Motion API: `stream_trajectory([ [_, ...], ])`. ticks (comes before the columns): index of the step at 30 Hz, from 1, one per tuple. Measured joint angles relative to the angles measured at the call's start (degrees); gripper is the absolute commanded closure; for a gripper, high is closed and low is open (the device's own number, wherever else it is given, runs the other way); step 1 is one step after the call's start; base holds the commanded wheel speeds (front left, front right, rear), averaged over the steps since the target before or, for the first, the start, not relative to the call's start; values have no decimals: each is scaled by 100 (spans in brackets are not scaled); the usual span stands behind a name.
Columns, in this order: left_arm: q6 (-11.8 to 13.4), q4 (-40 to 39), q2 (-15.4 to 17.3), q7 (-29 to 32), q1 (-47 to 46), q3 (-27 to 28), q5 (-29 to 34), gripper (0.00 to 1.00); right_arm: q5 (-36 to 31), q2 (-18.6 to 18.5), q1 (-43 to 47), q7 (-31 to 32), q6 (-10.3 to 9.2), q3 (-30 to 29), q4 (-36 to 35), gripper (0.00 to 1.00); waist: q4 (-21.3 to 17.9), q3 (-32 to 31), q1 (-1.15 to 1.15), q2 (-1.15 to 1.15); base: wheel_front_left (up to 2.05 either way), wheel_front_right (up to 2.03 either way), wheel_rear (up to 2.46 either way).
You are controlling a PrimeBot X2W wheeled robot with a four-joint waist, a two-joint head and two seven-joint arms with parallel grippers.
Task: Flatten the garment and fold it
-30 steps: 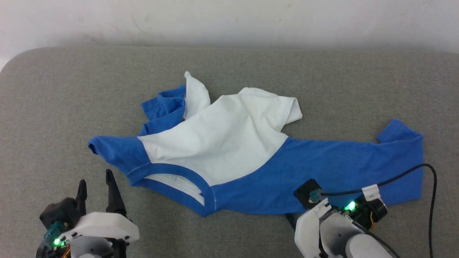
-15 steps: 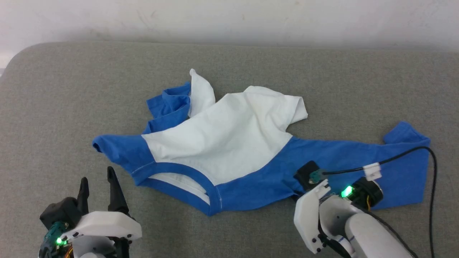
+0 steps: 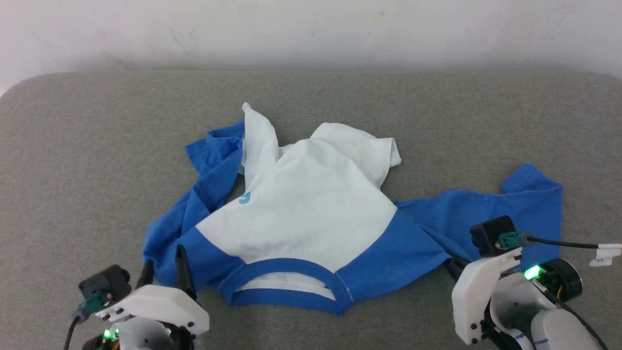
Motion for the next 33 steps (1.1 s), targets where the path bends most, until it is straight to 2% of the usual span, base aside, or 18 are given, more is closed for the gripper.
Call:
stream_trajectory([
  [3,183,104,49,615,39,-100,-3,0,-43,46,112,70,0,-103,-174,100,-30,0,0,0,0,0,0],
  [9,519,258,241,1176,87,-129,11,0,-101,107,155,141,0,-258,-391,100,-19,17,0,0,0,0,0],
  [11,549,408,272,1306,73,-152,10,0,-101,121,167,162,0,-254,-417,100,-17,23,0,0,0,0,0],
  [13,455,486,288,1336,9,-179,-9,0,-100,125,167,164,0,-243,-430,100,-25,32,0,0,0,0,0],
  [14,377,541,292,1343,-48,-191,-32,24,-100,125,168,165,0,-243,-434,100,-27,38,0,0,0,0,0],
  [15,292,575,292,1341,-96,-207,-79,64,-100,125,171,165,0,-246,-441,100,-27,46,0,0,0,0,0],
  [16,223,617,291,1319,-143,-218,-109,96,-100,125,179,171,0,-245,-441,100,-25,53,0,0,0,0,0],
  [17,138,658,288,1280,-187,-237,-125,100,-100,124,197,172,0,-245,-441,100,-23,56,0,-1,0,0,0],
  [22,-320,921,180,1042,-330,-319,-314,100,-99,105,257,207,0,-254,-439,100,-9,46,0,-1,0,0,0],
  [26,-570,940,55,715,-394,-196,-548,100,-54,87,253,182,0,-325,-510,100,-14,-11,0,-1,0,0,0],
  [33,-944,42,2,327,-802,201,-1032,100,712,105,-12,169,0,-670,-833,100,-34,-209,-1,-1,0,0,0],
])
